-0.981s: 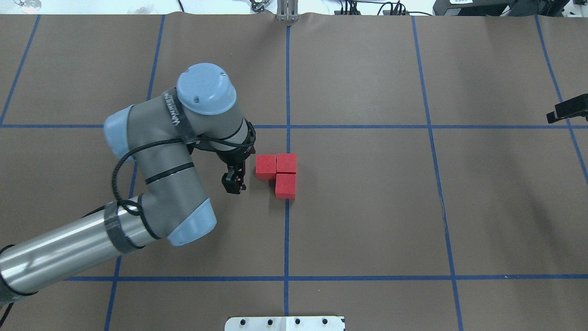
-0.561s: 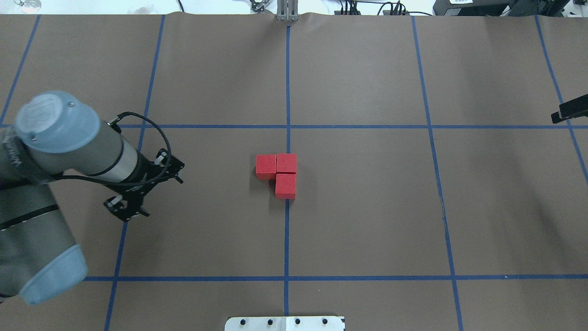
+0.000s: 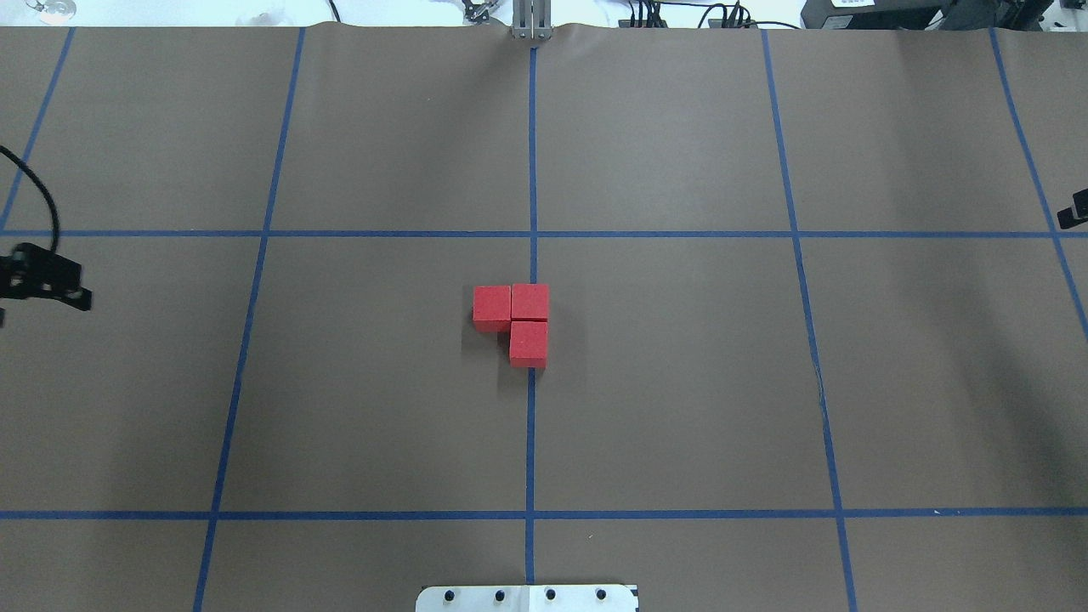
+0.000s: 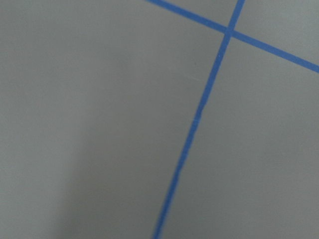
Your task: Form red blocks into L shape at center
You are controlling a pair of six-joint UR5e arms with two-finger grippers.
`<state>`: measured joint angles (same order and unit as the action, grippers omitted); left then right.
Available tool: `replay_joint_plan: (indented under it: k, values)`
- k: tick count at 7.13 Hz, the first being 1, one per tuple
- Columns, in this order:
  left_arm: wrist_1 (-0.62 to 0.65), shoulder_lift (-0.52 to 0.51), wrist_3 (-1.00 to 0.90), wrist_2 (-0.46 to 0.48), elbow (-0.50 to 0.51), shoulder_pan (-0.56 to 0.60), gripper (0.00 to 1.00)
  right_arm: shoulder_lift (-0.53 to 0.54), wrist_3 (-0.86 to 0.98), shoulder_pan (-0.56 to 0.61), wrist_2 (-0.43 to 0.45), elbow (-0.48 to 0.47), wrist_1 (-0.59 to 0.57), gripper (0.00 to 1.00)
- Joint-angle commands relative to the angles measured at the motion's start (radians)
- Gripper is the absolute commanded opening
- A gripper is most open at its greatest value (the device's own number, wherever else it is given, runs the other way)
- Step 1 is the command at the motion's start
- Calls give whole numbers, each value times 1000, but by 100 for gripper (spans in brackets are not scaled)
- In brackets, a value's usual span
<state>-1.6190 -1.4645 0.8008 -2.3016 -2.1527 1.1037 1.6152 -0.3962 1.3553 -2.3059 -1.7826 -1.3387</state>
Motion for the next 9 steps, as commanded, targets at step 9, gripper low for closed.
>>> replay_joint_plan:
  k: [9]
  values:
    - [-4,-2,-853,-102,399,459,100,-25,207,146,-52,9,-251,100]
